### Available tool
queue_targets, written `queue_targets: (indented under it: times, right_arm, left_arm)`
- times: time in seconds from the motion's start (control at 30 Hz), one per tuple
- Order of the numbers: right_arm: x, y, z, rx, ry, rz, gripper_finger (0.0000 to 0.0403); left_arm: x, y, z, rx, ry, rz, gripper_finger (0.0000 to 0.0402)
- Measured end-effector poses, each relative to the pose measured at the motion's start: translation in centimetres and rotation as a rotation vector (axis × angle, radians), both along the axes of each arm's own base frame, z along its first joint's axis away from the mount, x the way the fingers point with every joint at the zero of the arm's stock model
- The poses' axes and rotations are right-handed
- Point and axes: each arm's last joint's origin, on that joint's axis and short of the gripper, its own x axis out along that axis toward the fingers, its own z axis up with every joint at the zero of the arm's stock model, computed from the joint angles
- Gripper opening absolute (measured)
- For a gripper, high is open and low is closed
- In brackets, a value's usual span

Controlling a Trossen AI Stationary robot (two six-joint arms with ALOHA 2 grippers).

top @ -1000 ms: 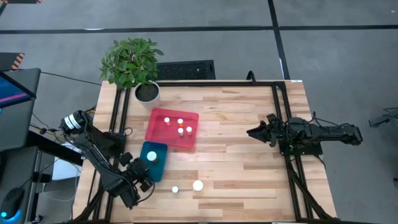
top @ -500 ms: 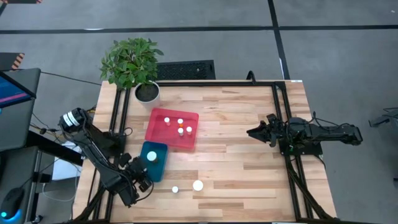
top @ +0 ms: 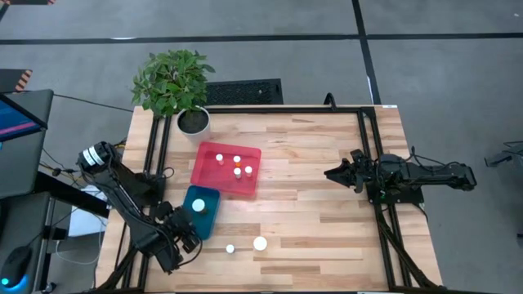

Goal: Pick and place medicine bottles into bin by pill shape (circle, oval)
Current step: Put the orange capsule bottle into the blue bin, then put the blue capsule bottle into the blue bin

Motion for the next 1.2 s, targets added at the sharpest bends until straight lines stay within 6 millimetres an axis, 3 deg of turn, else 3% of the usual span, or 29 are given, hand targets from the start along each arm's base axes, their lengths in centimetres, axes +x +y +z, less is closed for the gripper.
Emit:
queue_targets:
  times: [0.27,0.47,0.6,0.83,1.03,1.2]
  right_arm:
    - [0.0,0.0,0.0,0.0,0.0,0.0,0.0166]
    - [0.0,0.0,0.0,0.0,0.0,0.0,0.0164]
    - [0.0,0.0,0.0,0.0,0.0,0.0,0.0164]
    - [0.0,0.0,0.0,0.001,0.0,0.001,0.0164]
    - [0.0,0.0,0.0,0.001,0.002,0.006,0.0165]
    - [0.0,0.0,0.0,0.001,0.002,0.006,0.0164]
  left_arm:
    - [2.1,-1.4,3.8,0.001,-0.178,-0.05,0.0257]
    - [6.1,-1.7,7.3,0.025,-0.342,-0.184,0.0257]
    - [9.1,-1.5,8.2,0.019,-0.416,-0.329,0.0257]
    - [12.4,-1.6,6.0,-0.01,-0.345,-0.467,0.0257]
    - [13.4,-3.2,2.1,-0.107,-0.202,-0.554,0.0257]
    - [13.1,-3.7,0.9,-0.128,-0.156,-0.524,0.0257]
